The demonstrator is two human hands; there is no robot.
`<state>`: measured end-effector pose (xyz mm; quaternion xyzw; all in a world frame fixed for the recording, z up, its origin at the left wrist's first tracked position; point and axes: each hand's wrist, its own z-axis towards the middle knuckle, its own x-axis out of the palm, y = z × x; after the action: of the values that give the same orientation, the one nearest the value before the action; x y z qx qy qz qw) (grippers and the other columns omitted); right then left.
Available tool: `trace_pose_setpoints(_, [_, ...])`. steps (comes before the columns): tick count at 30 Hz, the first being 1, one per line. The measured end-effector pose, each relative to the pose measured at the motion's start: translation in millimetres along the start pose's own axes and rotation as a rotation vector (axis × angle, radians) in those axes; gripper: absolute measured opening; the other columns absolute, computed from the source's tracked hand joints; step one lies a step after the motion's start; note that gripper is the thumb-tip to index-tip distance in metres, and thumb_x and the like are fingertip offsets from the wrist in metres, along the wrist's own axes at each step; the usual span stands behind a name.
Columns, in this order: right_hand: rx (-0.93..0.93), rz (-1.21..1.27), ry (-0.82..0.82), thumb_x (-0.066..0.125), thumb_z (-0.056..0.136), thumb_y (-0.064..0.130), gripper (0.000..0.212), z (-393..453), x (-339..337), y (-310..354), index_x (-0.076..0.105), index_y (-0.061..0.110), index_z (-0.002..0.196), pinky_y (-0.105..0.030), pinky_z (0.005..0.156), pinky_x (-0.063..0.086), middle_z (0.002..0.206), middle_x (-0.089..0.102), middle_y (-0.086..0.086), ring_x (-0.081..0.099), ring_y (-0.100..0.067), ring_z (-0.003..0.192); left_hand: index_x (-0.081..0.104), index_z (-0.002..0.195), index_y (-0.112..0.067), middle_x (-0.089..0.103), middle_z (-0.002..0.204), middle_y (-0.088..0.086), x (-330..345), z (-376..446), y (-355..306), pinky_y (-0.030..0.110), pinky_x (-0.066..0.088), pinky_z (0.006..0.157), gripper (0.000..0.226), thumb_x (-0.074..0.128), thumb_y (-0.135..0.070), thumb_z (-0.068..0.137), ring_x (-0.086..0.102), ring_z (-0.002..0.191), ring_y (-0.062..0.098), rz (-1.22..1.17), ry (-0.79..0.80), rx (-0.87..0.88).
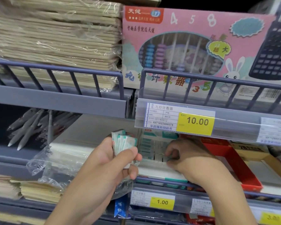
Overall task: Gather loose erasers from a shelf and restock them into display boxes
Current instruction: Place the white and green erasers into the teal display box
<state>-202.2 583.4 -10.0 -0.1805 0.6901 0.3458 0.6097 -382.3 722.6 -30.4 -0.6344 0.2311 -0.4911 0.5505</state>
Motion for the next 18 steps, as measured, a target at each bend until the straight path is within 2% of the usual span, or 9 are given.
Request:
trace_pose_setpoints(3, [0.023, 0.045, 0.006, 0.074, 0.082, 0.026, 0.014, 0, 0, 1, 0.067, 0.038, 0.082, -0.017, 0.078, 0.045, 0.097, 0.069, 0.014, 0.062, -0.012, 0.097, 0.077, 0.097, -0.025, 0.074, 0.091, 0.013, 0, -1, 0, 0.024, 0.054, 0.059, 0.021, 0.082, -0.032, 0.079, 0.059, 0.06, 0.019, 0.058, 0.024, 0.017])
trace_pose_setpoints(5, [0.029, 0.049, -0.019, 0.071, 0.084, 0.03, 0.009, -3, 1, 0, 0.071, 0.036, 0.09, -0.02, 0.084, 0.049, 0.099, 0.069, 0.012, 0.062, -0.013, 0.099, 0.077, 0.1, -0.026, 0.075, 0.093, 0.013, 0, -2, 0, 0.022, 0.055, 0.06, 0.032, 0.085, -0.041, 0.073, 0.06, 0.059, 0.02, 0.121, 0.022, 0.032])
trace_pose_setpoints(8, [0.006, 0.077, -0.18, 0.065, 0.088, 0.038, 0.011, -18, 6, -3, 0.068, 0.039, 0.098, -0.025, 0.084, 0.051, 0.098, 0.067, 0.015, 0.061, -0.011, 0.096, 0.077, 0.099, -0.03, 0.078, 0.093, 0.012, 3, -4, -2, 0.023, 0.055, 0.06, 0.034, 0.085, -0.047, 0.071, 0.062, 0.054, 0.021, 0.213, 0.023, 0.061])
trace_pose_setpoints(10, [-0.066, 0.274, -0.315, 0.064, 0.087, 0.046, 0.015, -34, 7, -2, 0.061, 0.05, 0.101, -0.016, 0.078, 0.047, 0.097, 0.068, 0.025, 0.059, 0.002, 0.094, 0.076, 0.098, -0.029, 0.078, 0.091, 0.014, 5, -5, -2, 0.024, 0.053, 0.056, 0.03, 0.087, -0.043, 0.074, 0.061, 0.05, 0.022, 0.246, 0.012, 0.078])
trace_pose_setpoints(12, [-0.18, 0.572, -0.325, 0.064, 0.082, 0.053, 0.025, -48, 8, 6, 0.061, 0.058, 0.106, -0.013, 0.076, 0.045, 0.099, 0.068, 0.033, 0.062, 0.006, 0.09, 0.076, 0.098, -0.028, 0.078, 0.088, 0.015, 6, -5, -2, 0.025, 0.052, 0.051, 0.026, 0.089, -0.037, 0.077, 0.061, 0.048, 0.023, 0.263, 0.0, 0.082])
trace_pose_setpoints(14, [-0.284, 0.86, -0.26, 0.067, 0.076, 0.055, 0.034, -56, 8, 18, 0.068, 0.052, 0.11, -0.028, 0.077, 0.053, 0.102, 0.073, 0.021, 0.066, -0.006, 0.084, 0.078, 0.097, -0.025, 0.077, 0.086, 0.016, 9, -6, -2, 0.025, 0.052, 0.047, 0.024, 0.091, -0.03, 0.079, 0.065, 0.053, 0.023, 0.246, 0.011, 0.094])
trace_pose_setpoints(16, [-0.349, 1.03, -0.22, 0.072, 0.076, 0.046, 0.033, -60, 10, 26, 0.072, 0.045, 0.109, -0.046, 0.084, 0.057, 0.103, 0.075, 0.01, 0.068, -0.022, 0.09, 0.078, 0.095, -0.021, 0.076, 0.085, 0.016, 12, -7, -2, 0.026, 0.052, 0.043, 0.026, 0.093, -0.029, 0.076, 0.07, 0.061, 0.019, 0.224, 0.03, 0.103])
trace_pose_setpoints(18, [-0.353, 1.083, -0.214, 0.075, 0.08, 0.035, 0.026, -59, 13, 29, 0.075, 0.039, 0.105, -0.046, 0.089, 0.058, 0.101, 0.076, 0.005, 0.07, -0.023, 0.095, 0.078, 0.094, -0.02, 0.076, 0.083, 0.016, 13, -7, -3, 0.027, 0.051, 0.04, 0.033, 0.094, -0.036, 0.071, 0.07, 0.062, 0.019, 0.214, 0.056, 0.095])
